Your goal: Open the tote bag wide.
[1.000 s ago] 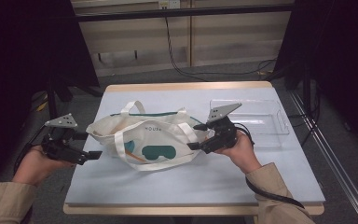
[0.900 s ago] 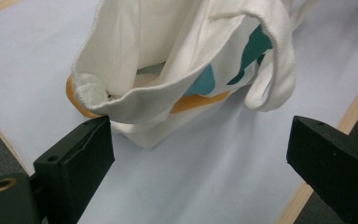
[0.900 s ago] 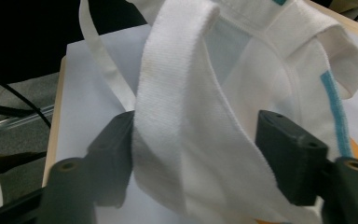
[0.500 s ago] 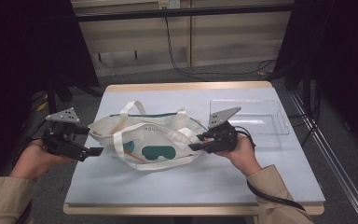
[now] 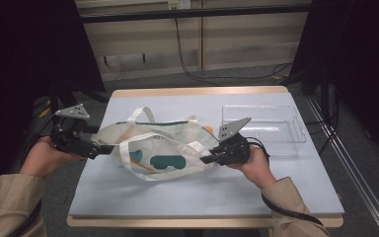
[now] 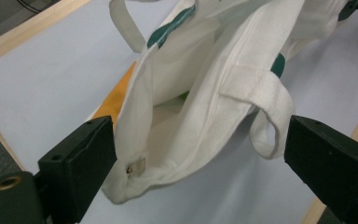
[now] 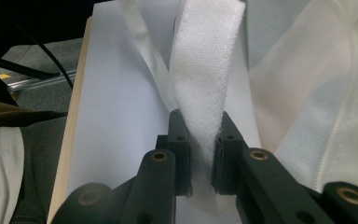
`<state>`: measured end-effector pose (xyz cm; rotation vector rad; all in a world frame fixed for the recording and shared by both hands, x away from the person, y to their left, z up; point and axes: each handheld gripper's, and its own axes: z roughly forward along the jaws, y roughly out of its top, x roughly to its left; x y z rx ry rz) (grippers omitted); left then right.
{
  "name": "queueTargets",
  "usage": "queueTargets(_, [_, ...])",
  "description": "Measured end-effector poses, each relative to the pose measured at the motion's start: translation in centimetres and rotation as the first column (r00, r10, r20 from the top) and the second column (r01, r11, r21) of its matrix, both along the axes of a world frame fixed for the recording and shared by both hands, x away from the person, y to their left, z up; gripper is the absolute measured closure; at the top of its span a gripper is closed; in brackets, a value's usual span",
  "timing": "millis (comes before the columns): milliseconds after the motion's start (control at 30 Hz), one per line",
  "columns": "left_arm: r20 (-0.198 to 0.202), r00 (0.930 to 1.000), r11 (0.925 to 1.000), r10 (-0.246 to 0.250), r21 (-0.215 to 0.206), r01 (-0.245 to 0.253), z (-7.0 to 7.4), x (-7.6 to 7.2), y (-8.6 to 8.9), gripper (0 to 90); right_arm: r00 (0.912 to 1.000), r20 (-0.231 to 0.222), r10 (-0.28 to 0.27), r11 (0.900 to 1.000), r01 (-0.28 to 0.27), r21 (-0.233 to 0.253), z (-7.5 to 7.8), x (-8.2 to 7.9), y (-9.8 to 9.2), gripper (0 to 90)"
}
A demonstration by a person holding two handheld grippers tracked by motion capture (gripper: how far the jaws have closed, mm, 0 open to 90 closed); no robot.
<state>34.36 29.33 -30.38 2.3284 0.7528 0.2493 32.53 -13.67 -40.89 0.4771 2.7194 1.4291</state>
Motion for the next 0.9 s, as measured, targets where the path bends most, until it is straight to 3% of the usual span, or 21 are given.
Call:
queueTargets(233, [0.005,1.0,0.9999,-0.003,-0.011,0.003,0.6,1.0,-0.5,12.1,0.9998,0.008,0.016,1.0,-0.015,-0.014,0.0,-0.1,0.1,80.7])
queueTargets(400, [0.002,0.9997,0.9996,-0.024,0.013,0.024,0.9,1.7,-0.9,12.9,0.9994,0.005,0.033,0.999,-0.033,-0.021,-0.2,-0.2,0.2,80.8])
queueTargets(600, [-0.008,0.9989,0.9984,-0.046,0.034,0.046,0.2,2.8,-2.1,18.1,0.9988,0.002,0.049,0.998,-0.049,-0.03,-0.4,-0.3,0.4,80.9])
queueTargets(667, [-0.011,0.9985,0.9983,-0.053,0.024,0.054,-0.1,3.2,-2.6,24.5,0.9986,0.002,0.053,0.998,-0.053,-0.033,-0.3,-0.3,0.4,80.8])
queueTargets(700, [-0.01,0.9982,0.9979,-0.058,0.029,0.059,-0.2,3.4,-2.9,24.5,0.9986,0.001,0.053,0.998,-0.053,-0.032,-0.3,-0.3,0.5,80.9])
queueTargets(733, [-0.008,0.997,0.9962,-0.077,0.042,0.077,-0.2,3.6,-3.1,29.9,0.9984,0.005,0.057,0.998,-0.057,-0.039,-0.3,-0.3,0.5,80.8])
queueTargets(800, [0.007,0.9967,0.9956,-0.081,0.048,0.08,-0.5,4.1,-3.8,33.3,0.9981,0.001,0.061,0.997,-0.061,-0.04,-0.3,-0.3,0.5,80.8])
queueTargets(900, [-0.005,0.9969,0.9958,-0.078,0.047,0.079,-0.6,4.8,-4.6,39.8,0.9977,-0.004,0.068,0.997,-0.068,-0.043,-0.4,-0.4,0.7,80.8])
